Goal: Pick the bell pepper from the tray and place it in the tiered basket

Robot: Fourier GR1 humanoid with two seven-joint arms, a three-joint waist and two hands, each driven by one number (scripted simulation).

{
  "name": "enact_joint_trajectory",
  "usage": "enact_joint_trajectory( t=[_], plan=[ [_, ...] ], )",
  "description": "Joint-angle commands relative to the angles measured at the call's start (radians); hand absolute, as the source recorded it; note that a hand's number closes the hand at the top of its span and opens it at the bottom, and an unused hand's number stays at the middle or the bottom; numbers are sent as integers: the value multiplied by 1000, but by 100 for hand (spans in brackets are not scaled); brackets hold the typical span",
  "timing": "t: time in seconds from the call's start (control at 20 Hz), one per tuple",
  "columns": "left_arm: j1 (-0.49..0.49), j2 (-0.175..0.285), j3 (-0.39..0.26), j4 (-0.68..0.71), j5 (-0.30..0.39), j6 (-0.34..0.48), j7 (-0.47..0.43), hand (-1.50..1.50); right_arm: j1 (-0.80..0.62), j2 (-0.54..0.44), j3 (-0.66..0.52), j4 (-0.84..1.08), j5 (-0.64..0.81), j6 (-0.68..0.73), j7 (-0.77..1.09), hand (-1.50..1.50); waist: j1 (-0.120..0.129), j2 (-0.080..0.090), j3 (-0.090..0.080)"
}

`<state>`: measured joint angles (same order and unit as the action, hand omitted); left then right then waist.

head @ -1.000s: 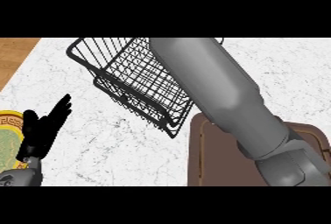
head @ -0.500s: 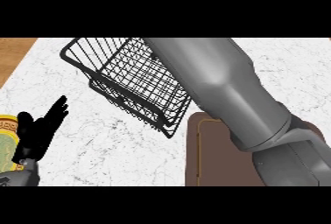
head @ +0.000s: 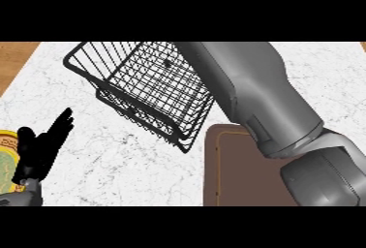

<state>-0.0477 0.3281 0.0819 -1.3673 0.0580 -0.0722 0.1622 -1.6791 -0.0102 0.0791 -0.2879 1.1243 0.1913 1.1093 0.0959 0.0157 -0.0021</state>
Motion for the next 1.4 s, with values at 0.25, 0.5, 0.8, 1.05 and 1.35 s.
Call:
enact_joint_trajectory(
  t=[0.25, 0.5, 0.8, 1.05, 1.35],
  plan=[
    [45, -28, 1, 27, -24, 26, -43, 0, -22, 10, -8, 11, -61, -132, 191, -150, -19, -4, -1],
    [15, 10, 28, 2, 9, 0, 21, 0, -106, 10, 17, -61, 9, -275, 243, -150, -32, -8, 0],
    [73, 19, 60, 19, 25, -11, -21, 0, -134, -14, -61, -127, 37, -362, 376, -150, -88, -29, 1],
    [114, 15, 70, 24, 19, 5, -23, 0, -129, -25, -169, -256, 9, -460, 377, -150, -128, -48, 5],
    [148, 22, 105, 26, 43, 1, -31, 0, -91, 5, -221, -472, 40, -543, 330, -150, -164, -64, 8]
  ],
)
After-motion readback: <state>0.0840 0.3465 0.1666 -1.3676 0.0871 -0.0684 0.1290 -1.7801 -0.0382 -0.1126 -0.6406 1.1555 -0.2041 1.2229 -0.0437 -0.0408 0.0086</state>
